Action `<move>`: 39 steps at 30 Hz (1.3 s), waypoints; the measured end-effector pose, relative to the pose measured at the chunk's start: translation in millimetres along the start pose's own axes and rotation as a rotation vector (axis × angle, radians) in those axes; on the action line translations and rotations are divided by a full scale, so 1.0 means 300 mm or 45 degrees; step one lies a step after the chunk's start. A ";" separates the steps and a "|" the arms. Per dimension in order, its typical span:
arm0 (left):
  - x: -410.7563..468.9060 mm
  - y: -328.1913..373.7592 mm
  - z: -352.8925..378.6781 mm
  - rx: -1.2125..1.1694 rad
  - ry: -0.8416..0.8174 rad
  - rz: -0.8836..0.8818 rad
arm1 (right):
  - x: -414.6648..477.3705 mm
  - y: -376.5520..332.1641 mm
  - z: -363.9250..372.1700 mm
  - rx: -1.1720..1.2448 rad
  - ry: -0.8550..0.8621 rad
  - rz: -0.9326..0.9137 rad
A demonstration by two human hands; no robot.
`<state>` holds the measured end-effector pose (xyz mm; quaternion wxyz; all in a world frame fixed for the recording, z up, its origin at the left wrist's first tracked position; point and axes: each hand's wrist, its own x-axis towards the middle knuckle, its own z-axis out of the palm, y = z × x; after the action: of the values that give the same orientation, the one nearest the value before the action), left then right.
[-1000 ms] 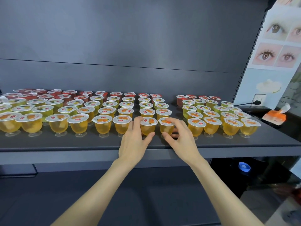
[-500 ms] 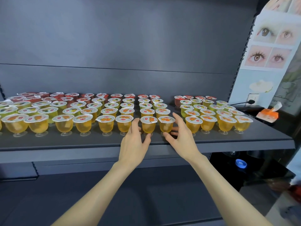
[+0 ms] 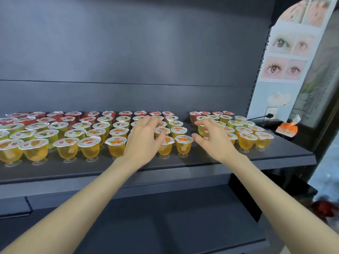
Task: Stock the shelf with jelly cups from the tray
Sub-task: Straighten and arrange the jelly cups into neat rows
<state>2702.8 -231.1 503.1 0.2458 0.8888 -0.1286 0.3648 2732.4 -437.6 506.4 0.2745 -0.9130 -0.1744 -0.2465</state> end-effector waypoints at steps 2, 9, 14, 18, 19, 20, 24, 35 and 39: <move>0.082 -0.015 0.001 0.078 -0.124 -0.039 | 0.076 0.005 -0.005 -0.052 -0.064 -0.004; 0.275 -0.117 0.082 0.147 -0.753 -0.188 | 0.281 0.061 0.062 -0.009 -0.512 0.034; 0.315 -0.155 0.117 0.085 -0.926 -0.219 | 0.340 0.090 0.095 0.013 -0.690 -0.003; 0.319 -0.157 0.119 0.070 -0.935 -0.188 | 0.352 0.087 0.109 0.037 -0.740 -0.033; 0.319 -0.156 0.120 0.073 -0.935 -0.181 | 0.355 0.088 0.113 0.036 -0.743 -0.042; 0.318 -0.156 0.120 0.079 -0.932 -0.177 | 0.359 0.089 0.116 0.034 -0.746 -0.050; 0.310 -0.156 0.118 0.082 -0.887 -0.182 | 0.366 0.095 0.115 0.039 -0.759 -0.054; 0.325 -0.172 0.124 0.091 -0.811 -0.200 | 0.396 0.109 0.101 0.075 -0.653 -0.077; 0.371 -0.190 0.149 0.157 -0.704 -0.202 | 0.444 0.119 0.118 0.032 -0.532 -0.113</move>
<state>2830.1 -212.1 535.3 0.1746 0.9750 -0.0983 0.0955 2870.0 -420.6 538.3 0.2326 -0.9322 -0.2705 -0.0616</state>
